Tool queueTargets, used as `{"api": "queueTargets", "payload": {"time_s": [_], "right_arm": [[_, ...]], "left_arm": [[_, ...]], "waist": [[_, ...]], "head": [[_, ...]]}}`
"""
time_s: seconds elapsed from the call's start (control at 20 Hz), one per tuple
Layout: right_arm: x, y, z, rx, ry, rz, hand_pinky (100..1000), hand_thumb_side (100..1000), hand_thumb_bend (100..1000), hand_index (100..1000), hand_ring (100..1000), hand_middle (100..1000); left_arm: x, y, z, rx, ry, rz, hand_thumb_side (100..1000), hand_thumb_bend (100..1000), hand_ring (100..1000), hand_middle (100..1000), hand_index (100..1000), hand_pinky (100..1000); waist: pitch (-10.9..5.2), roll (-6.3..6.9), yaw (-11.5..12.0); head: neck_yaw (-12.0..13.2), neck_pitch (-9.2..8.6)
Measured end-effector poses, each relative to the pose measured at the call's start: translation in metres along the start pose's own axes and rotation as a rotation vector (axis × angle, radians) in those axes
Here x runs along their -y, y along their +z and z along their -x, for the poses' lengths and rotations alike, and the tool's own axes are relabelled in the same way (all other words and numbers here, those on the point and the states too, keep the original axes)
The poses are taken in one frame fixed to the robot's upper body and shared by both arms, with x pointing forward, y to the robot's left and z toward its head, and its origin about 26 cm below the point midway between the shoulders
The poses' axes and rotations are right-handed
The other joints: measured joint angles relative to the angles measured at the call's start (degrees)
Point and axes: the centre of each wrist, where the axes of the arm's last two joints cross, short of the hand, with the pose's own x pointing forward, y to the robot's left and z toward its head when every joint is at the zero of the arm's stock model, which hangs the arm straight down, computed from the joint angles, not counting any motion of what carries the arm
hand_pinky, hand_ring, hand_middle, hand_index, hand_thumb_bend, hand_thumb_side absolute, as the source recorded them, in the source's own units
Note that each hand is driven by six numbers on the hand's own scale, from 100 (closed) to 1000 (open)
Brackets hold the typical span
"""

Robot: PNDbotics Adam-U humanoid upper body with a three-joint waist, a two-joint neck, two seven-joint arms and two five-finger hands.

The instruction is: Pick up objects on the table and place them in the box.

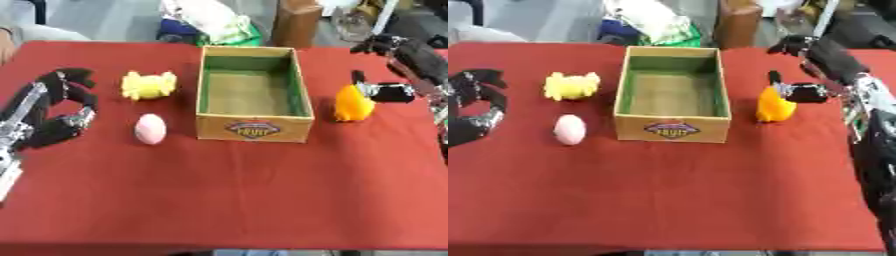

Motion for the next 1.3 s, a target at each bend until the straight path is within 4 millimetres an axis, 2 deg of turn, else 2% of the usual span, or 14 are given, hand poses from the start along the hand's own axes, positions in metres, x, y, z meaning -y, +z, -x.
{"api": "queueTargets", "payload": {"time_s": [0.35, 0.95, 1.0, 1.3], "right_arm": [[0.001, -0.001, -0.001, 0.008, 0.001, 0.001, 590, 319, 100, 801, 678, 677], [0.000, -0.005, -0.004, 0.021, 0.000, -0.001, 589, 321, 100, 801, 677, 676], [0.000, -0.005, -0.004, 0.021, 0.000, -0.001, 590, 321, 100, 801, 678, 676], [0.000, -0.005, -0.004, 0.022, -0.001, -0.001, 589, 321, 100, 799, 676, 673]], "left_arm": [[0.008, -0.016, 0.003, -0.009, -0.034, 0.081, 219, 179, 633, 675, 835, 695], [0.018, -0.029, 0.011, -0.064, -0.102, 0.124, 234, 178, 637, 680, 835, 695], [0.019, -0.029, 0.012, -0.068, -0.104, 0.126, 240, 251, 657, 696, 842, 706], [0.025, -0.040, 0.021, -0.134, -0.166, 0.206, 244, 385, 683, 723, 853, 721]], "waist": [[0.00, 0.06, -0.4], [-0.01, 0.37, -0.9], [-0.01, 0.37, -0.9], [-0.01, 0.39, -1.3]], "head": [[0.3, 0.00], [0.6, 0.00], [0.6, 0.00], [0.8, 0.00]]}}
